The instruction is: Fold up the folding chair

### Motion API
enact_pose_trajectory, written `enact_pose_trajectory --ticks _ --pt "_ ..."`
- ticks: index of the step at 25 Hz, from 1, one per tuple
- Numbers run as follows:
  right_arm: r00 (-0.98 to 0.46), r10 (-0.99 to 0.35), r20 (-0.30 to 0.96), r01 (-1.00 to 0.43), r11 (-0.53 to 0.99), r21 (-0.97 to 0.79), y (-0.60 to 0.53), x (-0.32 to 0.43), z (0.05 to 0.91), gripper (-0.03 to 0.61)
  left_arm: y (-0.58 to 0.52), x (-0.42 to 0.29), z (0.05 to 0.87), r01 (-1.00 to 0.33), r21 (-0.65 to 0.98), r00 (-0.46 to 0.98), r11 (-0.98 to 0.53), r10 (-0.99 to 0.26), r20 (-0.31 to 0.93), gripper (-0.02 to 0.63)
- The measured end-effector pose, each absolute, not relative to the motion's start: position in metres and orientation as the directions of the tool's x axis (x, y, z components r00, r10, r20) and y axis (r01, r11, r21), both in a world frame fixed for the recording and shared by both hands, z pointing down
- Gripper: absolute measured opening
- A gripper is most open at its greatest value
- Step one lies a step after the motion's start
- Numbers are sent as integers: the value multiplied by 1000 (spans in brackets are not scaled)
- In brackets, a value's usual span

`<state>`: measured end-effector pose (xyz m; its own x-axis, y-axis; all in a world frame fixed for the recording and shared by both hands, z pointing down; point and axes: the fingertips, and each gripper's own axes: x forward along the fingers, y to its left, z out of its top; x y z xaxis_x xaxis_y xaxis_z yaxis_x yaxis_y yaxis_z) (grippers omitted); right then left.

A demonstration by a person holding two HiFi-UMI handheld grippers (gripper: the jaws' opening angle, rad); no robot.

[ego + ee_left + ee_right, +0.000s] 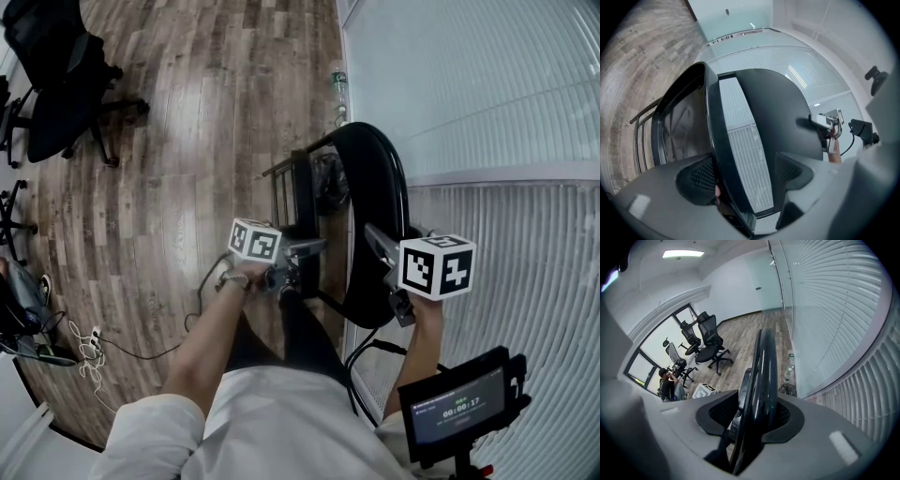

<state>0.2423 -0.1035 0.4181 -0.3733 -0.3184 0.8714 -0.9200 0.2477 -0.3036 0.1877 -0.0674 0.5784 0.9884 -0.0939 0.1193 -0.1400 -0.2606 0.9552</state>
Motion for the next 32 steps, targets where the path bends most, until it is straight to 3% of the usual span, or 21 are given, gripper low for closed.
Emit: enact_pose_trajectory --ticks 32 --pt "-342 -318 884 -930 253 -268 -102 240 414 138 -67 214 577 -133 947 991 -294 -24 132 354"
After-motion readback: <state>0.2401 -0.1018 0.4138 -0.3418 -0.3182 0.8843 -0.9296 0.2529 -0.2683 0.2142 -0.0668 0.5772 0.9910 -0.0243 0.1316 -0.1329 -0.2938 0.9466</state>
